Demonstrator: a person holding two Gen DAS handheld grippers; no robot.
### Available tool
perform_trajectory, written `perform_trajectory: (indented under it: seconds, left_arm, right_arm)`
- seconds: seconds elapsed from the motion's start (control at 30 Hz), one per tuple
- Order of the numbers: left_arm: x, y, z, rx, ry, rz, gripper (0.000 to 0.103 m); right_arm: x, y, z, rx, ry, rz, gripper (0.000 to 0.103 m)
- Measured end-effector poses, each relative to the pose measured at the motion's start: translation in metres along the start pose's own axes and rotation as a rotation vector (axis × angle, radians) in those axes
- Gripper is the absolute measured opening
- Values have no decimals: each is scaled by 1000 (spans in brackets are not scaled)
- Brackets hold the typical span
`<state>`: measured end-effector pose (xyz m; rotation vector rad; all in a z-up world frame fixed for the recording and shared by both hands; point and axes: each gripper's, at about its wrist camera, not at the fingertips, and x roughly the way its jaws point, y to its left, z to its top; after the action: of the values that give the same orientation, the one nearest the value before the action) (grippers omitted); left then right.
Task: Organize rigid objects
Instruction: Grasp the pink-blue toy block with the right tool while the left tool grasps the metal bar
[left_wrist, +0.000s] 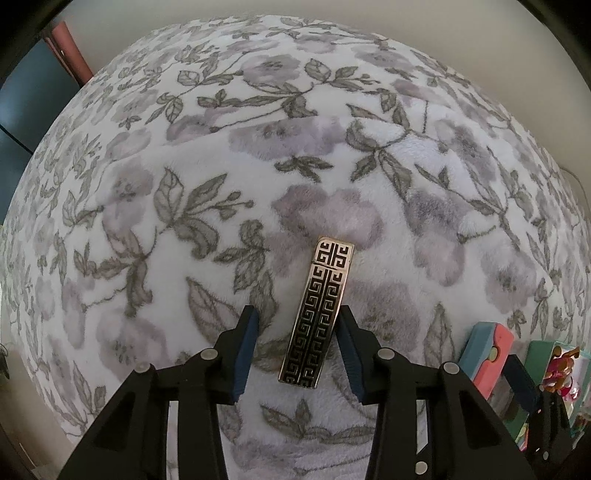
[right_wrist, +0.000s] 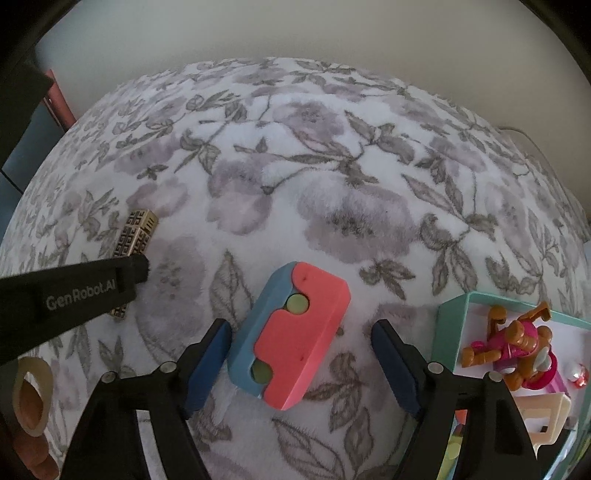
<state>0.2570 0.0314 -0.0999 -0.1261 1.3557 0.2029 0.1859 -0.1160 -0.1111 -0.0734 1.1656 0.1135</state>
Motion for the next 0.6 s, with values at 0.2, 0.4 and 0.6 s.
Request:
perform_trajectory:
  seconds: [0.2,0.4,0.6]
  left_arm:
    - [-2,-7,-1,19,-8,-12,27]
    - [-4,-18,-6,44,-23,4,21]
    - [-6,-21,-15,42,-14,-16,21]
  right_arm:
    - [-4,0,-2,8,-21,-9,59]
    - [-9,-12,-4,42,-17,-1,50]
    - [-12,-10,-10,42,-1,-14,50]
